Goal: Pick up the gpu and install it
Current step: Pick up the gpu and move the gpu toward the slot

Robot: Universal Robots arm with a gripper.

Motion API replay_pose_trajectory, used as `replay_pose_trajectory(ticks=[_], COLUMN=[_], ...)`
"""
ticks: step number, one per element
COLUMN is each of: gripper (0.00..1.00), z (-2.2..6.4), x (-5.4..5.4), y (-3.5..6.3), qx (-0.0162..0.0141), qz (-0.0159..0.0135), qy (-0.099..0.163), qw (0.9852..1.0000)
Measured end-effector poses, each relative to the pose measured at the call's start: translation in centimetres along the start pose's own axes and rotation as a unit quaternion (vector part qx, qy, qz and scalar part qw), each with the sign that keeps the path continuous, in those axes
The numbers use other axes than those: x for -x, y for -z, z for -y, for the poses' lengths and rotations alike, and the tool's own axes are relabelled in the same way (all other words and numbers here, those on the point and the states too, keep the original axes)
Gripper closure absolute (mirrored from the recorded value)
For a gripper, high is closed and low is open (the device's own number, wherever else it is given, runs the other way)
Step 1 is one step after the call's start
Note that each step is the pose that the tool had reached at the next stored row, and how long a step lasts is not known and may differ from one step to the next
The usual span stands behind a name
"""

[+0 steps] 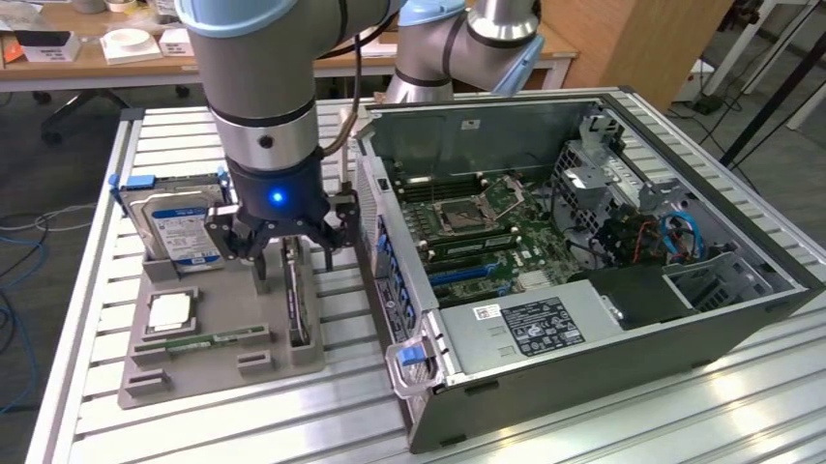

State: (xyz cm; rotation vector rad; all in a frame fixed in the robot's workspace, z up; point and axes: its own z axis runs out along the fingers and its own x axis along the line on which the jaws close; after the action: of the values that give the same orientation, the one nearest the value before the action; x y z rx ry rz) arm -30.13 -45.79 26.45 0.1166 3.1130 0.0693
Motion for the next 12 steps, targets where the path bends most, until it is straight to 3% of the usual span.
replay_pose_trajectory(ticks=[12], gripper=[0.24], z=[0.06], x=[-0.1], y=[-1.2], qx=[0.0], qz=[0.0004], qy=[0.0], qw=[1.0])
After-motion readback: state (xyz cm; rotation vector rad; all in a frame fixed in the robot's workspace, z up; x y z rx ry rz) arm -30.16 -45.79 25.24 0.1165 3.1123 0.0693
